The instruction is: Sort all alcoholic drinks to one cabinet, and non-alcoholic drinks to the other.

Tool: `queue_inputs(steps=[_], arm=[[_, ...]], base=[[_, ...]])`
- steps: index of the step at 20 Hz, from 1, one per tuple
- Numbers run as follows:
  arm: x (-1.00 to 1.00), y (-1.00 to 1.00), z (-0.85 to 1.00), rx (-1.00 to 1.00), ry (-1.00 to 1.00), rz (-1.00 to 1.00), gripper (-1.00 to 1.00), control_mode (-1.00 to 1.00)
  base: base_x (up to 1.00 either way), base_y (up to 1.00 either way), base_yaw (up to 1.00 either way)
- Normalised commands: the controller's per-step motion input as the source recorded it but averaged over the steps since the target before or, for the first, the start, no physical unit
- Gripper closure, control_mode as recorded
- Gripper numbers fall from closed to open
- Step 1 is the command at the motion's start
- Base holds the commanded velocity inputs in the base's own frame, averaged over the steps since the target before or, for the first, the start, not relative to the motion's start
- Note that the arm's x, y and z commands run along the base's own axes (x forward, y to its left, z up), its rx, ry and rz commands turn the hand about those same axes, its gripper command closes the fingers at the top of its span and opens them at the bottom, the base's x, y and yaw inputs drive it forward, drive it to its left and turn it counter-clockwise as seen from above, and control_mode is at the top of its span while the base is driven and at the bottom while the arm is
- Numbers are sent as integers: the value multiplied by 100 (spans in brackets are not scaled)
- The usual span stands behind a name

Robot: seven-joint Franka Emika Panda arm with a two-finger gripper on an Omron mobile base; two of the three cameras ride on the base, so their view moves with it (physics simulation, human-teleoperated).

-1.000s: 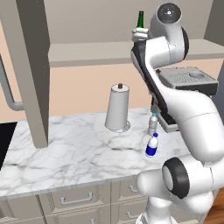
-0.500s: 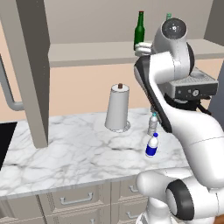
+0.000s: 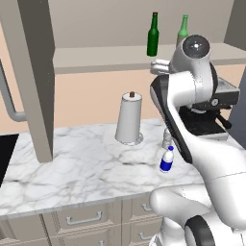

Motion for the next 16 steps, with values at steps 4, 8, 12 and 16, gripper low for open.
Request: queue_inputs(steps=[4,8,12,16], arm=[[-48,-1,-25,7,5,0,-100,-100],[-47,0,-24,7,7,0,-100,-100],[-52,-1,-24,8,7,0,-100,-100],[-52,0,-25,6,8,1,-100,-100]], base=[[0,0,0],[0,0,0],[0,0,0],[0,0,0]])
